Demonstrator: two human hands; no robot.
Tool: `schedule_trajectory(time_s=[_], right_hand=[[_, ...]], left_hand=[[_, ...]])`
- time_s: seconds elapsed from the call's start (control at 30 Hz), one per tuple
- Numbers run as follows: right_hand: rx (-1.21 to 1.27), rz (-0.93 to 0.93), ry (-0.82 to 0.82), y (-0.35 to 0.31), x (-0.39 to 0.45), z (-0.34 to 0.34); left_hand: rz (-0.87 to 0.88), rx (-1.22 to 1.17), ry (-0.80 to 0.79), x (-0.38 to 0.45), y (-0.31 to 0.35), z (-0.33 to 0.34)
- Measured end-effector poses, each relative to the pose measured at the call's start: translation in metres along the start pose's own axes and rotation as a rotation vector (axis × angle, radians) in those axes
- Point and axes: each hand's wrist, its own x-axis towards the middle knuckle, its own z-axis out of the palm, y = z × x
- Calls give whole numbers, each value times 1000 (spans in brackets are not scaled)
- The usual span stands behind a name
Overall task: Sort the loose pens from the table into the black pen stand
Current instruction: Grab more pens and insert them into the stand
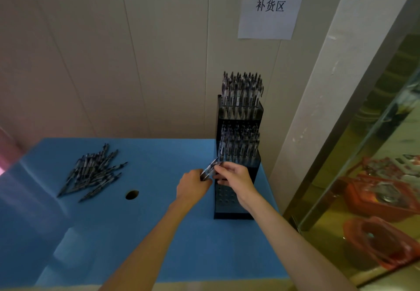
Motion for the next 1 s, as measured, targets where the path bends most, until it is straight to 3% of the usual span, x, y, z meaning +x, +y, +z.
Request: schedule_trajectory(time_s=[0.3, 0.5, 0.63, 0.73, 0.83, 1.0], right_hand=[[40, -16, -48, -1, -3, -7], [69, -39, 69, 0, 2, -4], [100, -97, 240, -7, 12, -17], [-150, -232, 329, -7, 18, -38], [-483, -340, 284, 6, 23, -48], [-654, -418, 275, 26, 29, -40]], left_hand=[[11, -21, -29, 0, 4, 7], [14, 15, -58, 7, 5, 6], [-21, 48, -43, 9, -7, 5], [-34, 20, -19, 10, -19, 4], [-35, -20, 6, 10, -23, 2], [-19, -81, 46, 10, -24, 3]])
